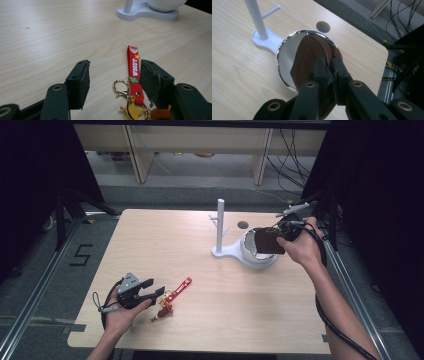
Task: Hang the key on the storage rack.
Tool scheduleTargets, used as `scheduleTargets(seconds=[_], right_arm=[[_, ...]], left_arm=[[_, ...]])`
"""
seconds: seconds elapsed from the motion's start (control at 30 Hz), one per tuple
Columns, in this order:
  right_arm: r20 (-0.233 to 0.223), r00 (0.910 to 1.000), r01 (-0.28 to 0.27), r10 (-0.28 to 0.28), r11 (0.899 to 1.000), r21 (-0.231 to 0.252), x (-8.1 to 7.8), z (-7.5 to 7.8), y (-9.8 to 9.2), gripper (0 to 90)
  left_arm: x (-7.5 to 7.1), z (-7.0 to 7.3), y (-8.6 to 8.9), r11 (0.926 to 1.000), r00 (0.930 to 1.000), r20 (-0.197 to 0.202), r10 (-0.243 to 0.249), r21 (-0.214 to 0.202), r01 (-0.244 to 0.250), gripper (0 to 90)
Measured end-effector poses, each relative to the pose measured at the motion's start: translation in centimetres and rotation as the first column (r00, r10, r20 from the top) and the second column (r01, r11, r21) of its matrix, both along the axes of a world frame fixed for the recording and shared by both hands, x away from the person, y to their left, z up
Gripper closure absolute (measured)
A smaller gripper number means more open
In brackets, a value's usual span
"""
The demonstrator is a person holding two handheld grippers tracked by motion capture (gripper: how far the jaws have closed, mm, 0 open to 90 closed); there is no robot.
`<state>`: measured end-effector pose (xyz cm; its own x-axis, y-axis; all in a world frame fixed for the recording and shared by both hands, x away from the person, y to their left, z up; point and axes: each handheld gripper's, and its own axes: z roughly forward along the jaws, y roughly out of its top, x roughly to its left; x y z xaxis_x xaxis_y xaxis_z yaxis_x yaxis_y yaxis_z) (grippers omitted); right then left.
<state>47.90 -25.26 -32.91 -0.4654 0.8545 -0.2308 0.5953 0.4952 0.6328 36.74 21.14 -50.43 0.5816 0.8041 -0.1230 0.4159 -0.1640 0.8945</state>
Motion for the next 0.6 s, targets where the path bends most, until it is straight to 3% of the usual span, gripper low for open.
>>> scheduleTargets(seconds=[0.6], right_arm=[[-0.016, 0.9990, -0.042, 0.041, 0.999, -0.013, 1.0, -1.9, 0.9, 84.2]], left_arm=[[0.0, -0.1, 0.0, 1.0000, 1.0000, -0.005, -0.004, 0.003, 0.004, 40.6]])
